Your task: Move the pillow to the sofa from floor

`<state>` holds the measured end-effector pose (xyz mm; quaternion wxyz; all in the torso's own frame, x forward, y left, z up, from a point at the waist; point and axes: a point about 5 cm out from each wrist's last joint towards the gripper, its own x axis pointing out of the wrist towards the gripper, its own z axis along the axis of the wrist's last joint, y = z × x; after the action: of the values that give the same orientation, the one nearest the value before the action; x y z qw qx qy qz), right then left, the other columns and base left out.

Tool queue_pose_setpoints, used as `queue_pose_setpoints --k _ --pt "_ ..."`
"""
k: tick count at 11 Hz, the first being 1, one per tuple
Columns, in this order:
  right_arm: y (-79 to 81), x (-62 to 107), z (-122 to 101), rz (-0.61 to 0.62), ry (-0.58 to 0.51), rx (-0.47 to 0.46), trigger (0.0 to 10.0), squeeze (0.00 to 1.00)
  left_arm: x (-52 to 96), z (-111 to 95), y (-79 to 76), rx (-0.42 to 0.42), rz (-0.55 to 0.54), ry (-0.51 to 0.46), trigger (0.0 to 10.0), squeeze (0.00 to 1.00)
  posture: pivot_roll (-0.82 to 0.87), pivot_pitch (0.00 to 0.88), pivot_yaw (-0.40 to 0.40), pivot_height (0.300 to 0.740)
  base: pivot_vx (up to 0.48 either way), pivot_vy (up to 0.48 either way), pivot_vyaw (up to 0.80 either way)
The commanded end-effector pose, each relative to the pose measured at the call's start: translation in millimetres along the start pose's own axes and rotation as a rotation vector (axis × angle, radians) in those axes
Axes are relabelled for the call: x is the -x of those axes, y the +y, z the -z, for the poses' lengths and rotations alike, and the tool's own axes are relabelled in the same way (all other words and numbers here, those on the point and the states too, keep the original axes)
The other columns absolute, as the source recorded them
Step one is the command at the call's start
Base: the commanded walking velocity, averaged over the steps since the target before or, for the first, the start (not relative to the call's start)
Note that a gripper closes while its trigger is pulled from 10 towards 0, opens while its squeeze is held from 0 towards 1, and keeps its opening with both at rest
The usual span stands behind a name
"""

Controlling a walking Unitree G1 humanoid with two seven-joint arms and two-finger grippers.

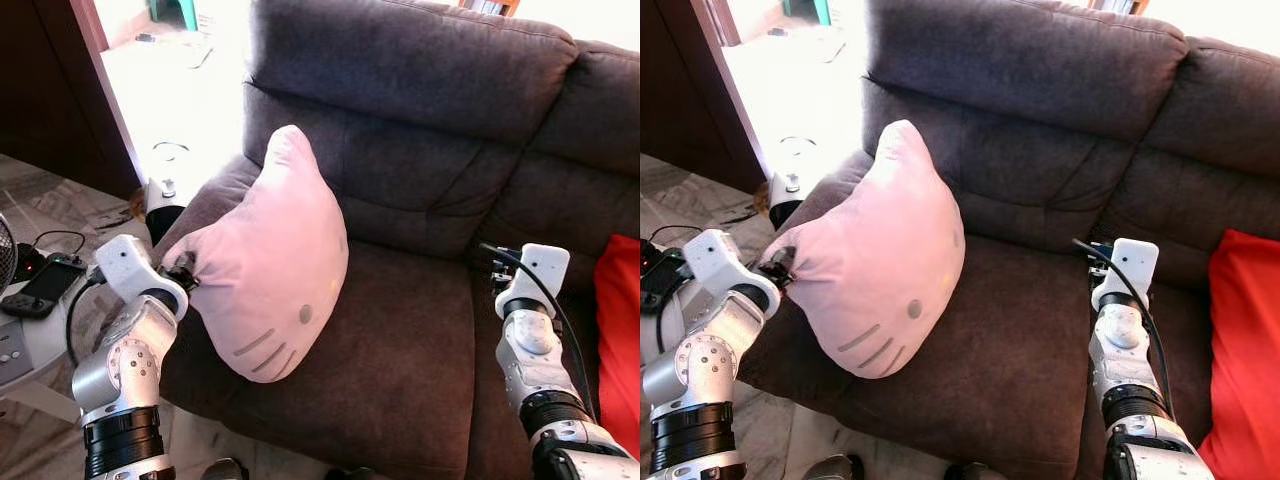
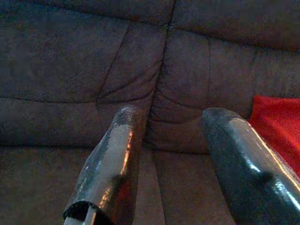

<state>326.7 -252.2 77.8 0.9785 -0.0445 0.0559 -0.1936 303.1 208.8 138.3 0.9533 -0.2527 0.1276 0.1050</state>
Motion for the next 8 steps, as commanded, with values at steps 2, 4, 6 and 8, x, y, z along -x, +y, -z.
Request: queue_pose_setpoints --k 2,4,6,8 --pt "-1.0 1.1 2 -0.003 0.007 -0.001 10.0 0.00 1.5 -3 -10.2 -0.030 0.053 0.015 10.0 1.00 0.13 0.083 -0.109 0.740 0.000 0.000 0.00" --pt "0.0 0.9 2 -0.008 0.007 0.000 10.0 0.00 2.6 -21 -17.2 -0.037 0.099 -0.028 10.0 1.00 0.13 0.067 -0.111 0.740 0.000 0.000 0.00" --pt "1.5 0.5 1 -0.013 0.008 0.002 10.0 0.00 4.0 -36 -19.9 -0.044 0.106 -0.076 10.0 1.00 0.14 0.065 -0.114 0.740 0.000 0.000 0.00" --pt "3.0 0.4 1 -0.019 0.012 0.002 10.0 0.00 6.2 -49 -25.7 0.019 0.131 -0.119 10.0 1.00 0.14 0.075 -0.115 0.740 0.000 0.000 0.00"
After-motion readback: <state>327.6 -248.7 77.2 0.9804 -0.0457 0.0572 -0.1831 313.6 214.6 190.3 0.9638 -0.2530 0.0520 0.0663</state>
